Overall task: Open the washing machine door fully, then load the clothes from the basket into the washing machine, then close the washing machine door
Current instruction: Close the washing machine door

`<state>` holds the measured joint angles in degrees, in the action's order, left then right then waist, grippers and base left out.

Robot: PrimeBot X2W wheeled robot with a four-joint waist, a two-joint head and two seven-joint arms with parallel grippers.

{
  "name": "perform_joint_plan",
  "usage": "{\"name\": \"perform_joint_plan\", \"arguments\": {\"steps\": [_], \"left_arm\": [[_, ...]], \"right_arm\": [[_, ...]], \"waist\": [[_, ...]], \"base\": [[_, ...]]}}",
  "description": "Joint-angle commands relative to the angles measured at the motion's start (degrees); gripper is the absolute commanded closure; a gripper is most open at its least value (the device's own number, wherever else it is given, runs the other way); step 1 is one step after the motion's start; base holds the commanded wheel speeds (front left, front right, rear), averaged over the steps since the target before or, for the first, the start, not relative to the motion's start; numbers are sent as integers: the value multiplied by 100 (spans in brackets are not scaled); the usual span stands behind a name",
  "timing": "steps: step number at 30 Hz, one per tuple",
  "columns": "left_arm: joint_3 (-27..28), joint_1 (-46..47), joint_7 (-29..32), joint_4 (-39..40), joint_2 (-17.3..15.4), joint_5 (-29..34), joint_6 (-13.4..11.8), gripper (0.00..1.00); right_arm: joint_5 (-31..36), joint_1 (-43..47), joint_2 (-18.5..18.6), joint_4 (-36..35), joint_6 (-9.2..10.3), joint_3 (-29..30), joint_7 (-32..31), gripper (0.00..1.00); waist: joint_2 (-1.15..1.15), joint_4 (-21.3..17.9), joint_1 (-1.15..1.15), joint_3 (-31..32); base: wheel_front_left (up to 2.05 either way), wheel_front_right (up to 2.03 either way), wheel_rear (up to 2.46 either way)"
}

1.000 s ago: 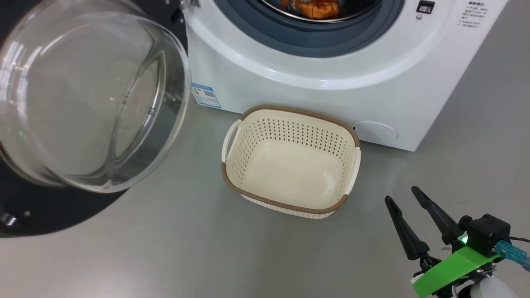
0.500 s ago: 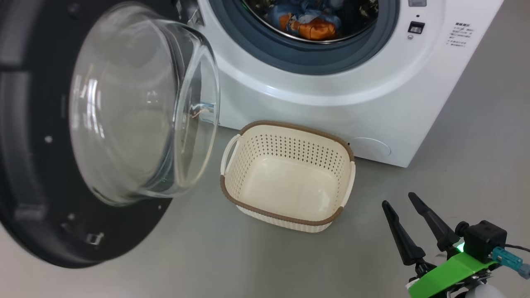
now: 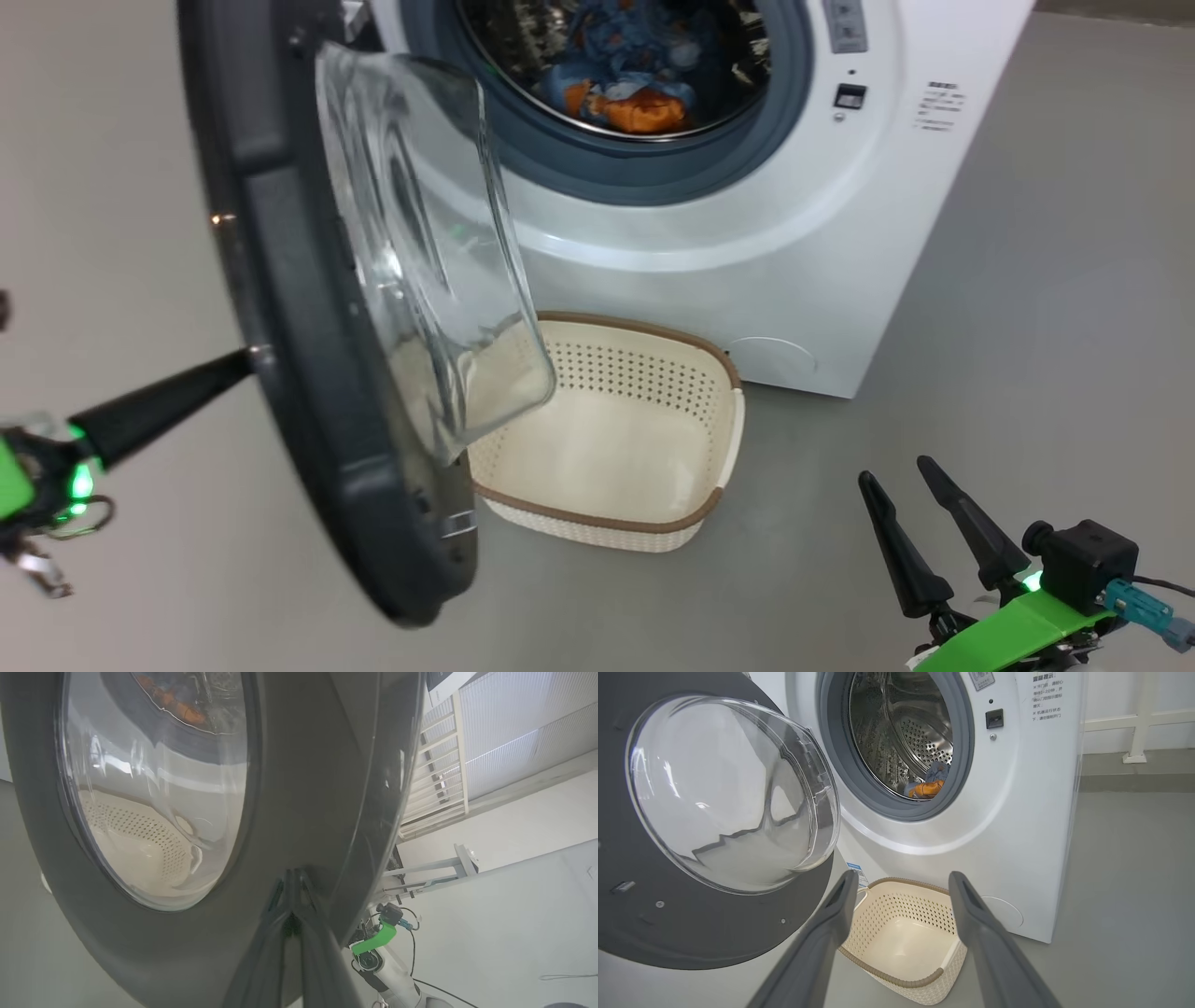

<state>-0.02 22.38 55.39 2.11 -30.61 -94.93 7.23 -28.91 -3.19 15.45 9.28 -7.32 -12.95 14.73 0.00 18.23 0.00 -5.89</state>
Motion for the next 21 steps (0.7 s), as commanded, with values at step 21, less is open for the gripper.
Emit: {"name": "perform_joint_plan", "arguments": {"steps": [21], "left_arm": [[-486,1501,-1060,-113,868,944,25,100]], "right_arm": [[46,-281,-150,-253,-17,47,27,0]], "waist": [[0,-1305,0,-397]], "base": [[0,0,0]]}}
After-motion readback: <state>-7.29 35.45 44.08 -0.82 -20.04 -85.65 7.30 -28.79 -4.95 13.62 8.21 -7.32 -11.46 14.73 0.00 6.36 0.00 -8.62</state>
